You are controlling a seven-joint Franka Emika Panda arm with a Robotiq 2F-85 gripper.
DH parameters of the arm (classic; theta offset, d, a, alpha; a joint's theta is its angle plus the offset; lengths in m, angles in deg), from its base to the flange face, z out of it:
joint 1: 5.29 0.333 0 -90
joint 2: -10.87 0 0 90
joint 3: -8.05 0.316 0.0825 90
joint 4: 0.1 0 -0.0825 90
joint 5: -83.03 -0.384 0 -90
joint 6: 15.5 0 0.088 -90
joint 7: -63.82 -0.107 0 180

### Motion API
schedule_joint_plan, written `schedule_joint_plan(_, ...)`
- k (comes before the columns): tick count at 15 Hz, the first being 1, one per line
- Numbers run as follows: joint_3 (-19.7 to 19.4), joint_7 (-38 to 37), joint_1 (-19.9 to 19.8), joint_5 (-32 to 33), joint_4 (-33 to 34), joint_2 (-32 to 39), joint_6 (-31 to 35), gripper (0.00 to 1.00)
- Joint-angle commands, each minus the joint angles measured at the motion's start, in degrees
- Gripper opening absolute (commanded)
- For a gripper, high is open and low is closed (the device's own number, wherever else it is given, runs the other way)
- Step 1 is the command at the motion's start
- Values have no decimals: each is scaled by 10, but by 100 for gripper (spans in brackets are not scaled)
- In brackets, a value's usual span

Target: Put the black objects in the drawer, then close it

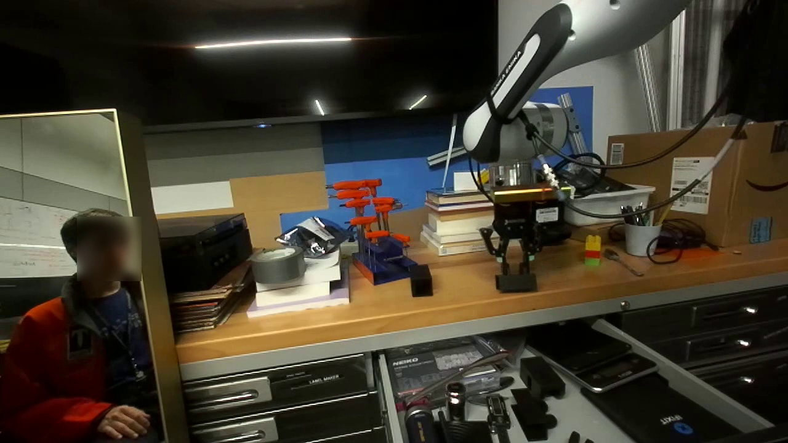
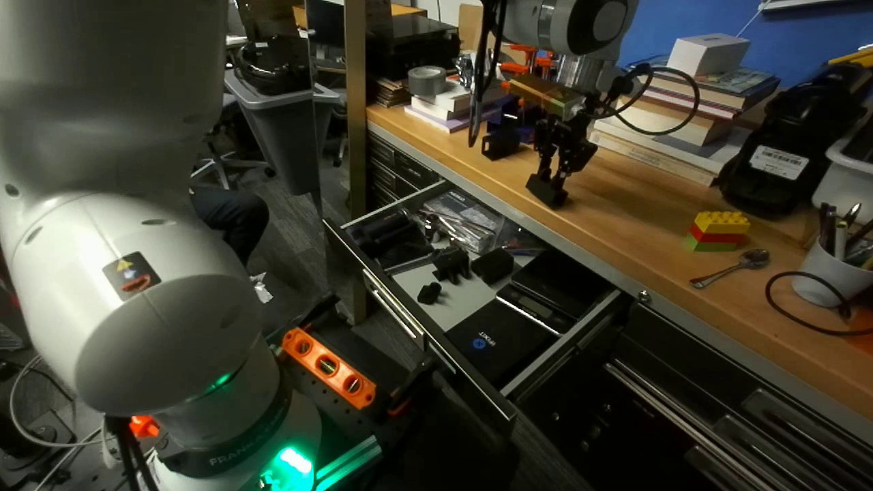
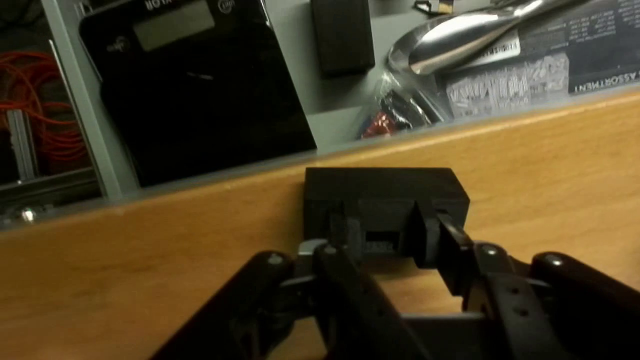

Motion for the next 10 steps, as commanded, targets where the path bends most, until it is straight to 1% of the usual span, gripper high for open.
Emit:
schedule_joint_plan(1,2,-21,-1,-14,-127,-91,27,23)
schedule_joint_plan(4,3,-44,2,-25,-198,-135,53,23)
schedule_joint_plan(6,4,-69,5,-35,-247,-155,91,23)
schedule_joint_plan(7,5,-82,7,-41,-271,-162,120,23)
schedule_joint_plan(10,8,-143,17,-41,-344,-168,249,23)
